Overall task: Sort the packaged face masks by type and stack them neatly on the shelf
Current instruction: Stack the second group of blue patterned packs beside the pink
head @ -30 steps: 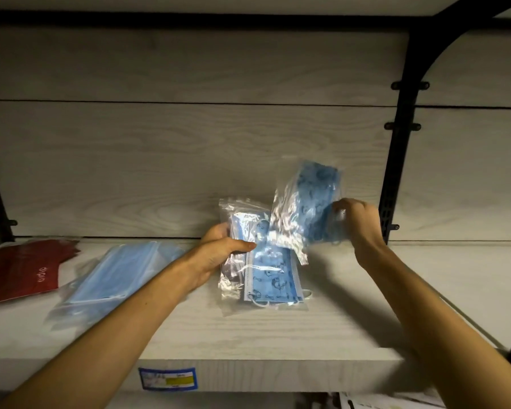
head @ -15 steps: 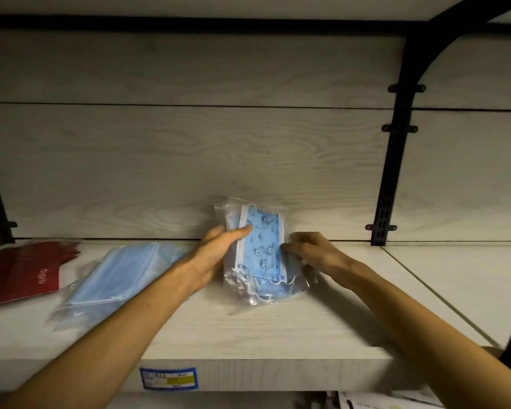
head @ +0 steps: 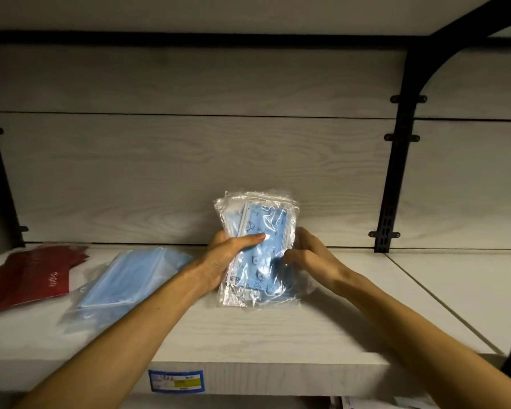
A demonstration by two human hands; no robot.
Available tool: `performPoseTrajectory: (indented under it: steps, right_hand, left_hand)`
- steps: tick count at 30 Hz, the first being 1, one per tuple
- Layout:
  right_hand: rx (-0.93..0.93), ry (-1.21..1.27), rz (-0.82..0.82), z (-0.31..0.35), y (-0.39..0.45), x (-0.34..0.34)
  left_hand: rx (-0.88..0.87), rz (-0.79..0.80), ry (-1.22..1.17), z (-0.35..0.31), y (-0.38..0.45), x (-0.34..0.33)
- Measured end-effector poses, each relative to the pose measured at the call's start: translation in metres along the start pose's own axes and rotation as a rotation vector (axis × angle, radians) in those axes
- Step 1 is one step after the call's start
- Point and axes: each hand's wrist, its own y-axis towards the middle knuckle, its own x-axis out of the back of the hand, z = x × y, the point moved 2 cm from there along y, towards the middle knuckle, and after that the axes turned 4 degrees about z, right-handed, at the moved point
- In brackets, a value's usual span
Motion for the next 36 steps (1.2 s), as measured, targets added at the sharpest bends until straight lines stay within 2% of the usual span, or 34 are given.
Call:
performPoseTrajectory:
  steps: [5, 8, 9, 13, 15, 18, 21, 23, 24, 26, 27, 30, 32, 36]
  right_hand:
    - [-0.191, 0.112, -0.018, -0.003, -0.009, 0.011]
    - [-0.182, 0.237, -0.099, -0.004, -0.018, 0.024]
    - [-0.172, 0.315, -0.115, -0.003, -0.021, 0.028]
    - [-0.149, 0.569, 0.024, 0.002, -0.033, 0.017]
    - [-0.147, 0.616, -0.028, 0.001, -0.039, 0.011]
    - [-0.142, 0.479, -0.264, -0.001, -0.048, 0.022]
    - [-0.098, 0.356, -0.401, 0.001, -0.054, 0.046]
    - [-0.054, 0.296, -0.491, 0.006, -0.055, 0.059]
    - [-0.028, 0.279, -0.518, 0.008, -0.056, 0.064]
    - [0.024, 0.254, -0.500, 0.008, -0.059, 0.068]
    - [0.032, 0.240, -0.480, 0.007, -0.061, 0.068]
    - [0.018, 0.245, -0.414, -0.003, -0.065, 0.062]
    - [-0.006, 0.248, -0.386, -0.007, -0.066, 0.058]
    - [-0.122, 0.273, -0.359, -0.019, -0.072, 0.058]
  left_hand:
    - [-0.061, -0.196, -0.114, -0.009, -0.005, -0.003]
    - [-0.052, -0.291, -0.292, -0.015, -0.004, -0.007]
    - [-0.027, -0.285, -0.370, -0.016, -0.004, -0.010]
    - [0.046, -0.201, -0.596, -0.016, -0.008, -0.037]
    - [0.073, -0.183, -0.612, -0.011, -0.011, -0.049]
    - [0.053, -0.131, -0.564, -0.009, -0.016, -0.048]
    - [-0.008, -0.079, -0.492, -0.009, -0.015, -0.033]
    - [-0.029, -0.123, -0.350, -0.007, -0.017, -0.021]
    - [-0.036, -0.159, -0.203, -0.004, -0.018, -0.015]
    - [-0.040, -0.157, 0.126, 0.002, -0.023, -0.006]
    - [-0.035, -0.140, 0.217, 0.005, -0.025, -0.004]
    - [-0.080, -0.116, 0.244, 0.007, -0.029, -0.010]
    - [-0.111, -0.156, 0.263, 0.004, -0.028, -0.019]
    - [-0.086, -0.181, 0.307, 0.003, -0.030, -0.029]
